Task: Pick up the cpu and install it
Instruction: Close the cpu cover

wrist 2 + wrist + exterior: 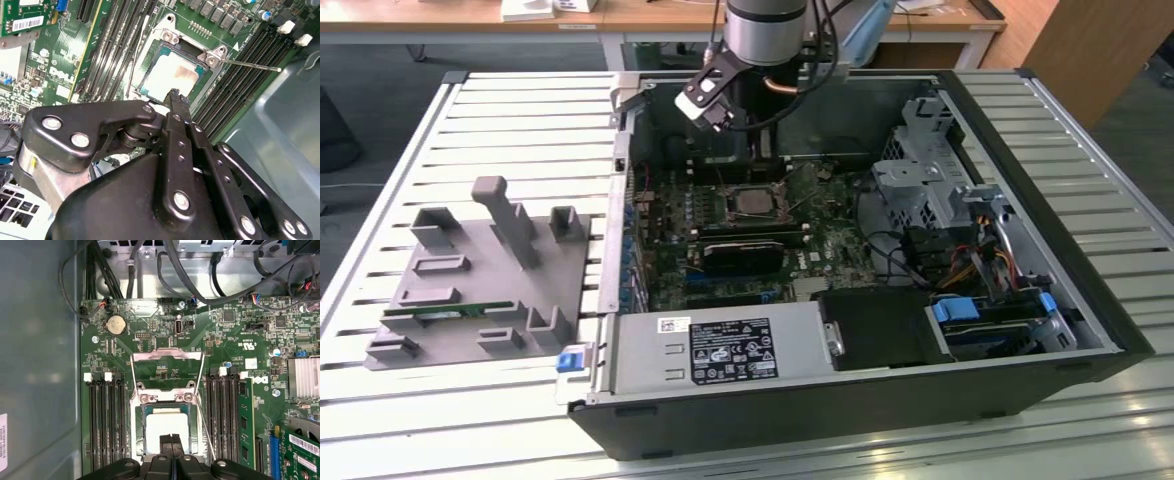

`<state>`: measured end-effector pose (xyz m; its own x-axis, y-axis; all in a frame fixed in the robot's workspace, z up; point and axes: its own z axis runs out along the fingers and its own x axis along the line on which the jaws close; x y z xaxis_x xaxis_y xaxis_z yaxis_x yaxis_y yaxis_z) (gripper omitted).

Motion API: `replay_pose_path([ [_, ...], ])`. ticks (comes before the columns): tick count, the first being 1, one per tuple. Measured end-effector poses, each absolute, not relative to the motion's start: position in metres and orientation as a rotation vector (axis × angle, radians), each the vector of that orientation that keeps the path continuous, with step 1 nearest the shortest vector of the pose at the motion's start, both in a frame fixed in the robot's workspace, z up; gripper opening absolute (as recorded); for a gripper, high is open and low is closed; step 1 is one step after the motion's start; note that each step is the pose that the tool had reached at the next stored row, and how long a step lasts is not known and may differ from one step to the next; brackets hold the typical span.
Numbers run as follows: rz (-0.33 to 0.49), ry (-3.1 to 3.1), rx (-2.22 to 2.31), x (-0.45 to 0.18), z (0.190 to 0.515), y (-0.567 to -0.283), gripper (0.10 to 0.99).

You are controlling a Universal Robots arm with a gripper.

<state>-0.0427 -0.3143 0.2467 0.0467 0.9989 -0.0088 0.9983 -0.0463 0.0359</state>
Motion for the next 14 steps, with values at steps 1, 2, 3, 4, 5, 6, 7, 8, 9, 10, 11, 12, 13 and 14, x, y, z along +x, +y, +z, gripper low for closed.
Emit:
replay_pose_path([
  [1,0.028,2.147,2.249,-0.043,0.248,-0.314,0.106],
  [2,0.028,2.147,2.249,-0.043,0.249,-0.314,0.106],
  [3,0.028,2.147,2.249,-0.043,0.25,-0.314,0.106],
  [4,0.028,2.147,2.249,-0.043,0.251,-0.314,0.106],
  [5,0.028,2.147,2.249,-0.043,0.253,-0.314,0.106],
  [6,0.028,2.147,2.249,-0.043,0.255,-0.314,0.106],
  [7,0.028,2.147,2.249,-0.043,0.258,-0.314,0.106],
  [8,0.028,2.147,2.249,-0.043,0.26,-0.314,0.106],
  [9,0.028,2.147,2.249,-0.043,0.263,-0.314,0.106],
  [10,0.028,2.147,2.249,-0.043,0.265,-0.314,0.106],
  [11,0.028,2.147,2.249,-0.043,0.266,-0.314,0.106],
  [12,0.028,2.147,2.249,-0.043,0.266,-0.314,0.106],
  [13,0.028,2.147,2.249,-0.043,0.266,-0.314,0.106],
  [14,0.028,2.147,2.249,-0.043,0.266,-0.315,0.106],
])
